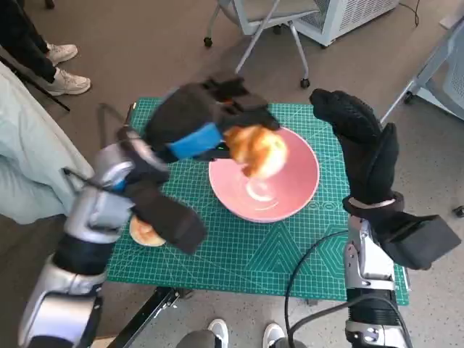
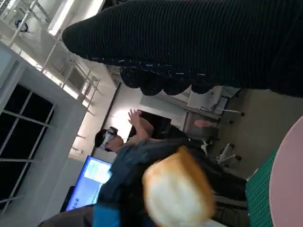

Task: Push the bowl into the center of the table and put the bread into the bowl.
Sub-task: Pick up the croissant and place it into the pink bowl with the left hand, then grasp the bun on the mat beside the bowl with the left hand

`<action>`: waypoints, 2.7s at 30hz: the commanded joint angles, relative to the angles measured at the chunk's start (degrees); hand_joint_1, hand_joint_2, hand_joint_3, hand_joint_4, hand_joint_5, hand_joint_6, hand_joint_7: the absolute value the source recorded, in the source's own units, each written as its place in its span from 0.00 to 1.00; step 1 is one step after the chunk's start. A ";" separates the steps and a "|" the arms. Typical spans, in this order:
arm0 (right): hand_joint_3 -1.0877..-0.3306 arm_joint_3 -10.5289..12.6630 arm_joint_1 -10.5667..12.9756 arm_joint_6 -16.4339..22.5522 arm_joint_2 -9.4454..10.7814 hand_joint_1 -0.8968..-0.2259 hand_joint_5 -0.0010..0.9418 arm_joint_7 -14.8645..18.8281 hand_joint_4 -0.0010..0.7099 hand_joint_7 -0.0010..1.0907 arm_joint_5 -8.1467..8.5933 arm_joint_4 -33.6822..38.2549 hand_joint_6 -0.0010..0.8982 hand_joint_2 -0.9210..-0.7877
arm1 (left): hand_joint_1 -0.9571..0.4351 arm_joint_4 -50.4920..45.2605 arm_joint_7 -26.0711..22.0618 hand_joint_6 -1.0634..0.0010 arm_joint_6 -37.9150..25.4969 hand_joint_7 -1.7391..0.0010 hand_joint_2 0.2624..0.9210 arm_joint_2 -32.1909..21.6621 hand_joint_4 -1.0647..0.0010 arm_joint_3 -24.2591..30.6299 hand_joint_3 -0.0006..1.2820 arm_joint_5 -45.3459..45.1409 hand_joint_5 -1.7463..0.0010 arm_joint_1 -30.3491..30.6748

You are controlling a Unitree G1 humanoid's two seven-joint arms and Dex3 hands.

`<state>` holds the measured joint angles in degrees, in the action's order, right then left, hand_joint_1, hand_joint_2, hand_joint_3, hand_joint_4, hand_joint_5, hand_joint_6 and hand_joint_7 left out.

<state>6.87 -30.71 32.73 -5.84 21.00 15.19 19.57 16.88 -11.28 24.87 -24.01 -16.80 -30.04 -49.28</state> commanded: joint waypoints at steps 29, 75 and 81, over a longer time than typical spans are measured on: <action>0.42 0.68 1.75 -0.53 -0.12 0.38 0.01 0.14 0.33 0.52 1.06 0.17 0.10 0.00 | 0.50 27.81 2.37 0.61 2.40 0.96 0.88 6.11 0.74 -8.92 0.01 -5.81 0.98 -5.59; 0.42 -0.53 2.62 -1.43 1.03 0.35 0.00 1.07 0.32 0.52 1.83 -1.89 0.10 0.00 | 0.65 -33.41 -25.28 0.72 -14.78 0.98 0.59 -27.36 0.85 26.63 0.00 16.46 1.00 33.49; 0.42 -0.50 2.20 -1.56 1.04 0.35 0.00 1.74 0.32 0.52 2.39 -1.28 0.10 0.00 | 0.72 -35.07 -27.95 0.73 -17.78 0.99 0.62 -28.08 0.88 27.52 0.01 18.58 1.00 37.72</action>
<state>6.40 -29.24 32.00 -5.05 22.02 16.91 17.37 -16.82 -37.74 8.58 -51.54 10.31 -12.95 -13.69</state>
